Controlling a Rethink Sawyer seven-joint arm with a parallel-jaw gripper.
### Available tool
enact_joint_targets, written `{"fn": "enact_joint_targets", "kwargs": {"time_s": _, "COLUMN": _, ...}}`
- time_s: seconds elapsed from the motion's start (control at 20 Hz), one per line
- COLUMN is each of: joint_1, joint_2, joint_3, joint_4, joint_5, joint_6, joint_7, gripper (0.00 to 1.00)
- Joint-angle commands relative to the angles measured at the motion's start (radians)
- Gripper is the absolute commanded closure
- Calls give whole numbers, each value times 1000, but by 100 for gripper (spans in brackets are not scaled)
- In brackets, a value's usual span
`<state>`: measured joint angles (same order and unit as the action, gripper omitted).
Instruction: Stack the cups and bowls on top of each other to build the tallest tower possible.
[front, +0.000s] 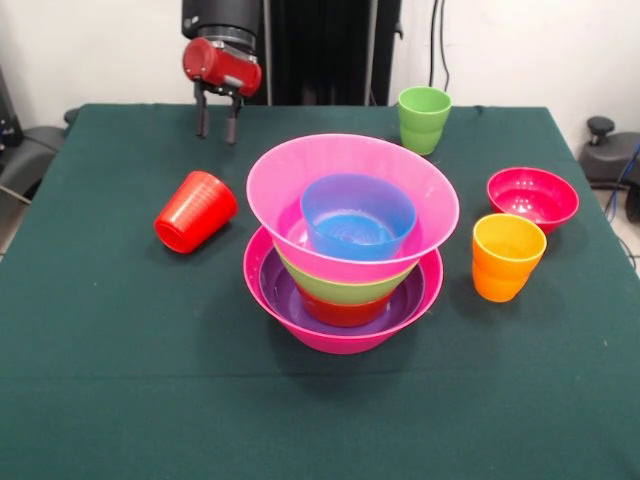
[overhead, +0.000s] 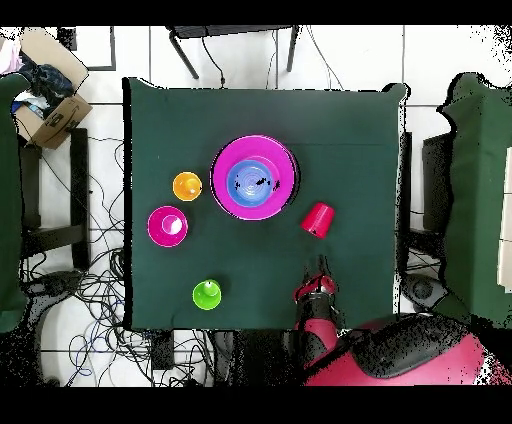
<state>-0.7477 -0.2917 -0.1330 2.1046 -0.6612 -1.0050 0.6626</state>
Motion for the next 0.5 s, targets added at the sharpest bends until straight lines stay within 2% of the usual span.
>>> {"fn": "enact_joint_targets", "kwargs": {"time_s": 0.05, "joint_1": 44, "joint_2": 70, "joint_3": 70, "joint_4": -65, "joint_5": 67, "joint_6": -58, "joint_7": 264, "gripper": 0}}
{"fn": "enact_joint_targets", "kwargs": {"time_s": 0.5, "joint_1": 26, "joint_2": 64, "joint_3": 115, "joint_4": -144, "joint_5": 66, "joint_6": -72, "joint_7": 290, "gripper": 0}}
